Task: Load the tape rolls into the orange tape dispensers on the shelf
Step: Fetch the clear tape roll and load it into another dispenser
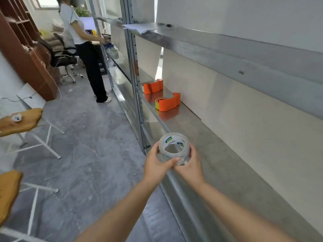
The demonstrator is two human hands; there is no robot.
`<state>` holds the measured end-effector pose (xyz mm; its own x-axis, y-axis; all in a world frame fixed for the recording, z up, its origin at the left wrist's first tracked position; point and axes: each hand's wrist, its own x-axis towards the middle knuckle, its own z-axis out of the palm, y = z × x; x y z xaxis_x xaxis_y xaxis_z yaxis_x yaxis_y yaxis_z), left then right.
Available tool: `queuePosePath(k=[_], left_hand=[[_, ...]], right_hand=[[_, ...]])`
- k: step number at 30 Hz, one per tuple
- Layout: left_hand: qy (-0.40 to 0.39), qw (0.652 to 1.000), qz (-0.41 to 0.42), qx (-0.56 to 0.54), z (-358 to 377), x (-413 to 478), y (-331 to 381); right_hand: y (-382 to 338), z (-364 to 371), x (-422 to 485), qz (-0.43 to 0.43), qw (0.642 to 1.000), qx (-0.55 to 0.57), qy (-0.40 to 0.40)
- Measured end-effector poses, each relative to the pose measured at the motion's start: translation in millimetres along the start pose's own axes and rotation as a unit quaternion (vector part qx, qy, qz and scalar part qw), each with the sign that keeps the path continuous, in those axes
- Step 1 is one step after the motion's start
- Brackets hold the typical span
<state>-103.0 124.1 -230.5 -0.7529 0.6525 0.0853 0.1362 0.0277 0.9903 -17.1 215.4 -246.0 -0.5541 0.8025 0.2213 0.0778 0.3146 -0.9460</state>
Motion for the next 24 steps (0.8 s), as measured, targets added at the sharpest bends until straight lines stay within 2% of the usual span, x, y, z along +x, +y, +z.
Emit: queuePosePath(k=[14, 24], left_hand=[[0.028, 1.000, -0.002, -0.006, -28, 111, -16], [-0.033, 0.999, 0.009, 0.004, -109, 253, -40]], right_hand=[[15, 64, 104, 0.011, 1.000, -0.008, -0.023], [9, 179, 201, 0.048, 0.998, -0.010, 0.033]])
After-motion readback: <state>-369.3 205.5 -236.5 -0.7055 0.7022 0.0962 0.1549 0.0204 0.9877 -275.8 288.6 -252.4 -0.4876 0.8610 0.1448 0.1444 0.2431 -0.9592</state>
